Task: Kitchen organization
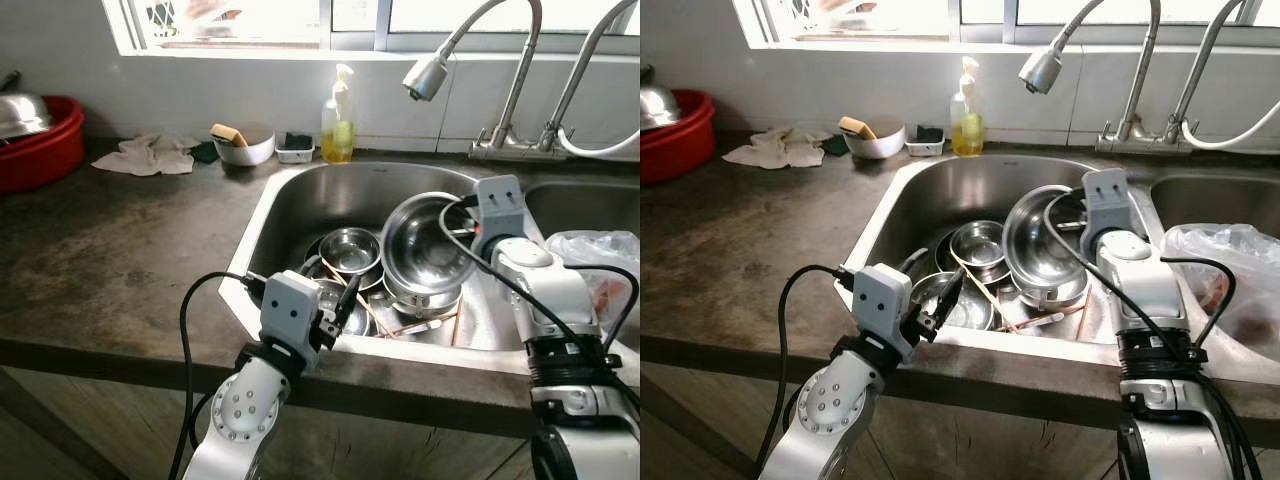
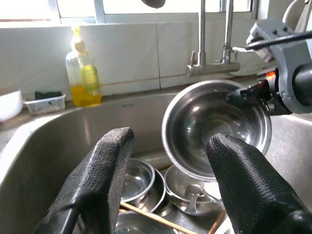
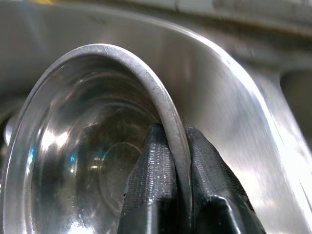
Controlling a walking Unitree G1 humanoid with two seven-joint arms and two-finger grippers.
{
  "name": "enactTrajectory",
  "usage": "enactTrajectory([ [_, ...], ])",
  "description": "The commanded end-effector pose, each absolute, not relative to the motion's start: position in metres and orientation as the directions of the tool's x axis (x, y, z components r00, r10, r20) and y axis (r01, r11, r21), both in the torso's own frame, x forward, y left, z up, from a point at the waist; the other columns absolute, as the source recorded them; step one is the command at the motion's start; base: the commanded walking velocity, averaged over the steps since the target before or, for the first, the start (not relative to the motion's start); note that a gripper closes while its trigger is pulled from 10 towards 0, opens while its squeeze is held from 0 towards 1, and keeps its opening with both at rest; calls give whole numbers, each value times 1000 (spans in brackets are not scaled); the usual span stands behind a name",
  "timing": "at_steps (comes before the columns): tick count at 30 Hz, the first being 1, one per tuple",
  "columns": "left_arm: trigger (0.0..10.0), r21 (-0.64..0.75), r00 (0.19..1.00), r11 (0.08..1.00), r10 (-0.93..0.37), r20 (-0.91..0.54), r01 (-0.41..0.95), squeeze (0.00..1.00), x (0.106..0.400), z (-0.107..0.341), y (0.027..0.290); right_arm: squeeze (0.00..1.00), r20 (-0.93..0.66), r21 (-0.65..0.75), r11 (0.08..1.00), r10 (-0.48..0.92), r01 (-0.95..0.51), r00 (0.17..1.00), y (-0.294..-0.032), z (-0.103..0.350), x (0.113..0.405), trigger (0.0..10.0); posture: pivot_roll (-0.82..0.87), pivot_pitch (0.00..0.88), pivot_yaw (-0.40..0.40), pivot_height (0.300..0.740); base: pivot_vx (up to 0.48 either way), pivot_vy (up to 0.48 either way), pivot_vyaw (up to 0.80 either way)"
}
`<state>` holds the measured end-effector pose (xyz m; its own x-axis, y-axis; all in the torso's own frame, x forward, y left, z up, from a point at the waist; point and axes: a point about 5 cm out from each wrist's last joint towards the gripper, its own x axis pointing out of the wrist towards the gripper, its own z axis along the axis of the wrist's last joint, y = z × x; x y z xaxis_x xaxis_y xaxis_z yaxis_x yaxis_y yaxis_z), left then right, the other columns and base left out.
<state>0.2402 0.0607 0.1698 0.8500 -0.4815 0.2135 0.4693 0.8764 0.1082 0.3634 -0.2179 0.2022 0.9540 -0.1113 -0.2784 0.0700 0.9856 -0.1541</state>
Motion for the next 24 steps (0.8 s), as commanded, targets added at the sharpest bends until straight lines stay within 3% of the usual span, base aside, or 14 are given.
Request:
enactTrajectory([
  [1, 10000, 114, 849, 875, -485, 209, 471, 0, 235, 172, 61, 0, -340, -156, 982, -159, 111, 927, -230, 192, 366, 10000, 195, 110, -5, 740, 0, 0, 0],
  [5, 10000, 109, 853, 876, -483, 198, 470, 0, 231, 172, 63, 0, -416, -161, 973, -219, 166, 883, -240, 173, 362, 10000, 205, 141, -1, 740, 0, 0, 0],
  [14, 10000, 97, 858, 876, -482, 175, 472, 0, 222, 172, 65, 0, -501, -107, 979, -203, 173, 841, -238, 152, 357, 10000, 220, 186, 5, 740, 0, 0, 0],
  [15, 10000, 97, 859, 876, -482, 173, 472, 0, 221, 172, 65, 404, -503, -109, 979, -205, 173, 840, -237, 151, 357, 10000, 221, 190, 6, 740, 0, 0, 0],
  [17, 10000, 96, 861, 877, -481, 166, 472, 0, 221, 172, 65, 1000, -497, -102, 980, -201, 173, 844, -235, 152, 357, 10000, 223, 192, 5, 740, 0, 0, 0],
  [23, 10000, 93, 862, 877, -480, 161, 471, 0, 223, 172, 65, 1000, -425, -75, 980, -199, 184, 883, -231, 166, 361, 10000, 221, 187, 5, 740, 0, 0, 0],
  [24, 10000, 96, 862, 876, -482, 160, 472, 0, 223, 172, 65, 525, -373, -90, 980, -198, 177, 906, -230, 173, 363, 10000, 220, 185, 5, 740, 0, 0, 0],
])
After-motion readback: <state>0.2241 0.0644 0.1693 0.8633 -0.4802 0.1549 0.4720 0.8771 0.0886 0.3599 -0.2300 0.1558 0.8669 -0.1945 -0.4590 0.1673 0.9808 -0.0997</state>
